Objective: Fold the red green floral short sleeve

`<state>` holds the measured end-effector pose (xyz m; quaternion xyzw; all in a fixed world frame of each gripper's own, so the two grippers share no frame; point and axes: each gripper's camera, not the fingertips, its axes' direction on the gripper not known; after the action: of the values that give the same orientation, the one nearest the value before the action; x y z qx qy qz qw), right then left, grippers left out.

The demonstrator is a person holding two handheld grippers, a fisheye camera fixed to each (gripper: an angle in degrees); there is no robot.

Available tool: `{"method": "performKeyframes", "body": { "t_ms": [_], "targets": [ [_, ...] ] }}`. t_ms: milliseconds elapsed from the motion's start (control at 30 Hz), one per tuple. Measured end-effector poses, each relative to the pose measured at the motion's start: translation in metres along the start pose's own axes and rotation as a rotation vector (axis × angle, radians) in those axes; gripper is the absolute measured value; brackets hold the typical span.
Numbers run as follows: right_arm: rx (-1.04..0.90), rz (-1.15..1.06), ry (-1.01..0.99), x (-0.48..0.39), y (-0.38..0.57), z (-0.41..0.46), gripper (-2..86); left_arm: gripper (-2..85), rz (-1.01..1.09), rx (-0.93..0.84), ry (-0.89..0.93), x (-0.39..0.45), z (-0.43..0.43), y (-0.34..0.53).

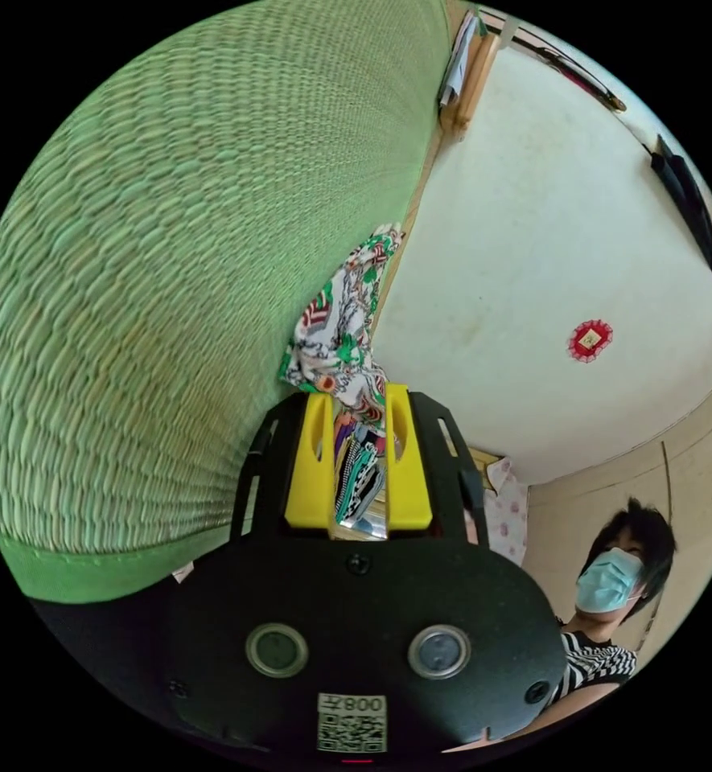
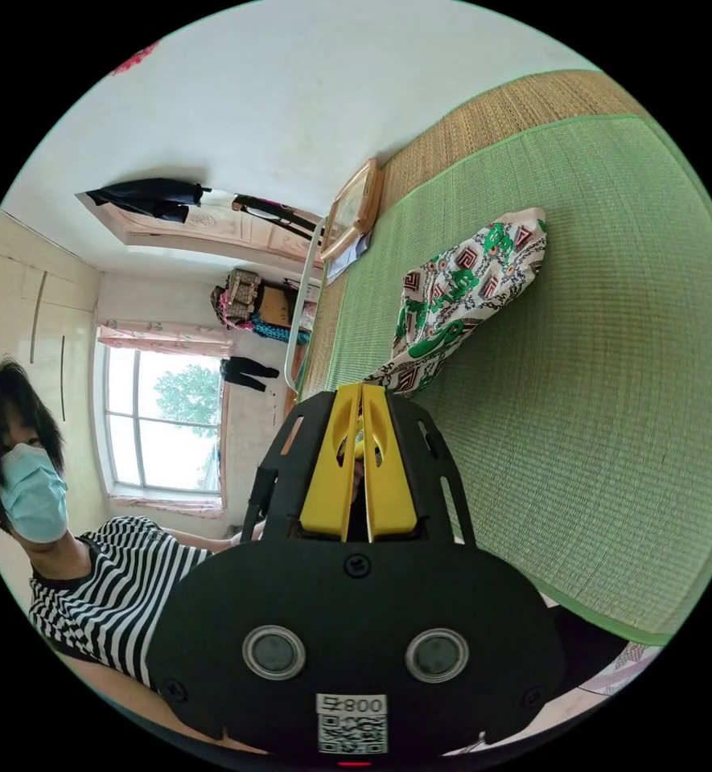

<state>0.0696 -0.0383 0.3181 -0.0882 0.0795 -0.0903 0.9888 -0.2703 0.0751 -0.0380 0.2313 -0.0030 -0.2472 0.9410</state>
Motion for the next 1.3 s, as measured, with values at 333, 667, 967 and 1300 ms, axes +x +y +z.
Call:
{"method": "performKeyframes", "body": {
  "t_ms": [333, 667, 967, 1300],
  "targets": [
    [0.062, 0.050, -0.044, -0.040, 0.066, -0.087, 0.1, 2.8, 0.135, -0.059, -0.004, 0.013, 0.068, 0.055],
    [0.156, 0.058, -0.144, -0.088, 0.165, -0.191, 0.1, 2.8, 0.394, -0.236, -0.097, 0.056, 0.177, 0.141],
    [0.290, 0.080, -0.209, -0.105, 0.216, -0.298, 0.1, 2.7, 0.510, -0.353, -0.152, 0.063, 0.348, 0.180],
    [0.537, -0.068, -0.140, -0.161, 0.169, -0.529, 0.1, 2.6, 0.772, -0.441, -0.118, 0.134, 0.624, 0.224]
  ]
}}
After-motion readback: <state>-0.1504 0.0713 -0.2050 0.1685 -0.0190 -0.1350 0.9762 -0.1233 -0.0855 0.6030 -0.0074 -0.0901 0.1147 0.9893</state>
